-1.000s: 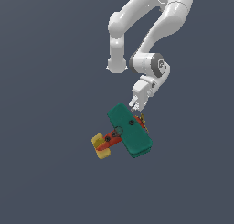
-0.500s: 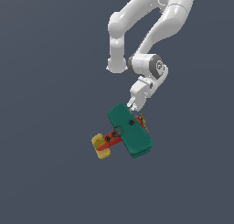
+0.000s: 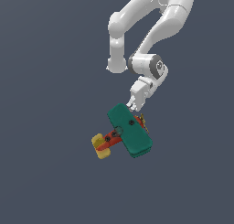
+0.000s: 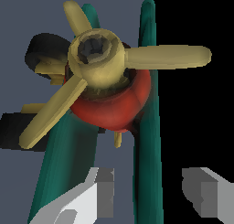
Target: Pick up the object and move it to a goal position.
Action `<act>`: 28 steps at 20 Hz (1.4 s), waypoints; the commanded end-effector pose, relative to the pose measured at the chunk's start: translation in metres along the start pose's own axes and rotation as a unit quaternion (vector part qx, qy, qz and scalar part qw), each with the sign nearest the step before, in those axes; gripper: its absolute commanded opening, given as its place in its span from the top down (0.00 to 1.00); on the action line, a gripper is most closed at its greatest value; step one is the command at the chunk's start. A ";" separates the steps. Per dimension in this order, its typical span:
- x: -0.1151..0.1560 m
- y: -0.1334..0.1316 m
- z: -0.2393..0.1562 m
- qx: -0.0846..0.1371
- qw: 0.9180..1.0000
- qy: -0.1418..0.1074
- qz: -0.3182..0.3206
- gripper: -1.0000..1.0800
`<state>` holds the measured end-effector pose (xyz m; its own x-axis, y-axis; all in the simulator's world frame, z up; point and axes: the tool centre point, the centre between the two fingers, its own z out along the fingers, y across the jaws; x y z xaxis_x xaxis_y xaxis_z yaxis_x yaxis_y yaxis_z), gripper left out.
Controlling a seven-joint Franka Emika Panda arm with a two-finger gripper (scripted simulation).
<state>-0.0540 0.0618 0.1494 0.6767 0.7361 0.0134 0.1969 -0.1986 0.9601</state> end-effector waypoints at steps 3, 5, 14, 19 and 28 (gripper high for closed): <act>0.000 0.000 0.005 0.000 1.000 0.000 0.000 0.38; 0.000 0.000 0.009 0.000 1.000 0.000 0.000 0.38; -0.001 0.001 0.033 -0.001 1.000 0.000 0.000 0.38; -0.001 0.001 0.035 -0.001 1.000 0.000 0.000 1.00; 0.000 0.001 0.034 -0.002 1.000 0.000 0.000 1.00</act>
<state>-0.0298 0.0390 0.1405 0.6760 0.7368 0.0131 0.1952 -0.1961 0.9610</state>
